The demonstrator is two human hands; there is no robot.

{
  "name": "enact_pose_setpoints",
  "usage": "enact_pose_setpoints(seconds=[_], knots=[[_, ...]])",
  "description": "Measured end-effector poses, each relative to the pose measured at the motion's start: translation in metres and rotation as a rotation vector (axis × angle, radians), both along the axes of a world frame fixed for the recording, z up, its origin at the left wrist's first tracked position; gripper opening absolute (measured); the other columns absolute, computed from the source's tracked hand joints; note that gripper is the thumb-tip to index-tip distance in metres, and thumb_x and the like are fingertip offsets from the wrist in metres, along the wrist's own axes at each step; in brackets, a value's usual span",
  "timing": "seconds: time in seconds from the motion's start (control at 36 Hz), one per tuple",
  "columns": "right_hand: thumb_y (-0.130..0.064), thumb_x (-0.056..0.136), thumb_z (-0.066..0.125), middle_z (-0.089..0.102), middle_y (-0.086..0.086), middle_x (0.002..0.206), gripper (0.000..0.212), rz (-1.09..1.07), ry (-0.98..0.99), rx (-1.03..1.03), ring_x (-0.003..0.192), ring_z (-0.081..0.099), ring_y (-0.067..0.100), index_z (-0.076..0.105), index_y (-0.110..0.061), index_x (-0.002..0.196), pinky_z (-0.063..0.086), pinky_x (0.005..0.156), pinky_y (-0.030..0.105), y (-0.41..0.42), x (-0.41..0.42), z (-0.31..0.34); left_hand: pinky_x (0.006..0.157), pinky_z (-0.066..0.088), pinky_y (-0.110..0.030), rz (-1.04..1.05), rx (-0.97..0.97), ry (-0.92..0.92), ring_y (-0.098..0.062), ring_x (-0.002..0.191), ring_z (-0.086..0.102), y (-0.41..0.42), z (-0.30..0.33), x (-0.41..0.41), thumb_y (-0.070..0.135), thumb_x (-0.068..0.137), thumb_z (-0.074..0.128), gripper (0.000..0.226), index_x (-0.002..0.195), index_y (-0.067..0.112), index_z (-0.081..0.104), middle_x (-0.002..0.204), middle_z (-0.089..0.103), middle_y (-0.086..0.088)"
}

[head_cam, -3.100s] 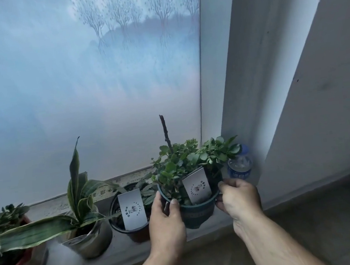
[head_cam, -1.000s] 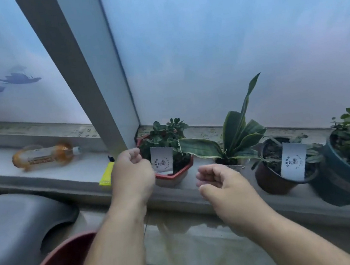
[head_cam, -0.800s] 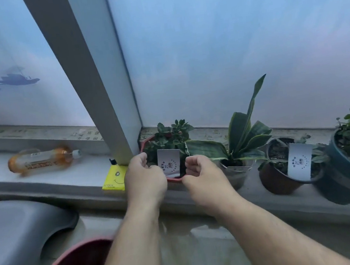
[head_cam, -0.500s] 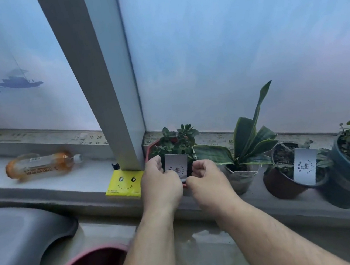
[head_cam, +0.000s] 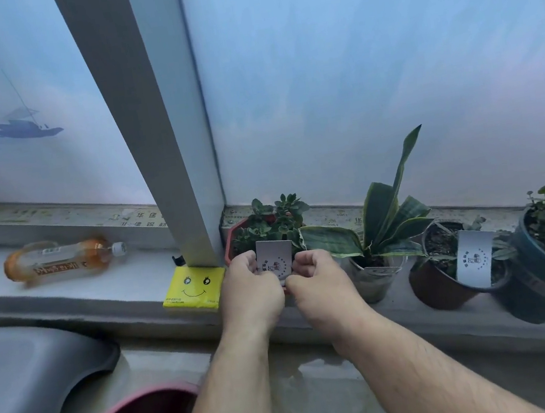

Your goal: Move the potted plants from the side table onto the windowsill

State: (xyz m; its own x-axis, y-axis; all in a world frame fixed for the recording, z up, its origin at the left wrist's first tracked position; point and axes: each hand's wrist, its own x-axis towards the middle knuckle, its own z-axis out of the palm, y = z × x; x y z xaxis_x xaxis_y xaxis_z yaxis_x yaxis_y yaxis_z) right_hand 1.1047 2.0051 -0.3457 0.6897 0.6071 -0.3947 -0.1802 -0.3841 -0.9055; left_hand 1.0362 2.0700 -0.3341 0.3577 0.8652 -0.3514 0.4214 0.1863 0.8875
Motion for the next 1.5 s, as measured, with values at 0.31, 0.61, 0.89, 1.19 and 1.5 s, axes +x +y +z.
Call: enact_pose_setpoints(seconds=[0.31,0.61,0.89,1.19,1.5], knots=[[0.005,0.091,0.057,0.063,-0.007,0.100,0.032,0.013,0.008,-0.017,0.090,0.061,-0.001,0.051,-0.015,0.114,0.049,0.059,0.004,0.000,0.004,-0.006,0.093,0.058,-0.043,0.020,-0.005,-0.021,-0.020,0.100,0.070,0.004,-0.011,0.001,0.012,0.067,0.046,0.056,0.119,0.016,0.067,0.111,0.073,-0.001],[-0.001,0.090,0.058,0.066,0.002,0.122,0.039,0.008,-0.029,-0.041,0.114,0.063,0.013,0.054,-0.014,0.127,0.053,0.087,0.019,-0.004,0.003,-0.001,0.093,0.038,-0.020,0.075,0.082,-0.012,-0.010,0.117,0.057,0.007,-0.003,0.000,-0.001,0.090,0.048,0.051,0.140,0.009,0.054,0.137,0.061,-0.003],[0.002,0.094,0.054,0.066,0.001,0.131,0.038,0.010,-0.116,-0.030,0.121,0.062,0.007,0.055,-0.019,0.124,0.049,0.111,0.040,-0.065,0.032,0.015,0.064,0.039,0.003,0.206,0.318,-0.188,0.006,0.083,0.060,-0.008,0.027,0.011,0.020,0.097,0.055,0.026,0.120,0.015,0.066,0.107,0.069,0.007],[-0.023,0.094,0.067,0.073,-0.016,0.098,0.018,0.067,-0.674,-0.361,0.094,0.067,0.004,0.072,-0.030,0.109,0.056,0.090,0.031,-0.158,0.097,0.024,0.091,0.045,-0.018,-0.339,0.245,-0.041,-0.005,0.103,0.061,-0.064,0.018,0.048,0.019,0.095,0.057,0.035,0.129,0.023,0.061,0.114,0.065,0.011],[-0.033,0.100,0.057,0.068,-0.004,0.115,0.026,0.303,-0.842,-0.444,0.107,0.062,0.017,0.070,-0.023,0.120,0.053,0.095,0.038,-0.131,0.130,0.002,0.104,0.045,-0.030,-0.554,0.225,0.298,-0.015,0.123,0.056,-0.090,0.000,0.061,0.018,0.091,0.050,0.051,0.141,0.027,0.051,0.139,0.058,0.003]])
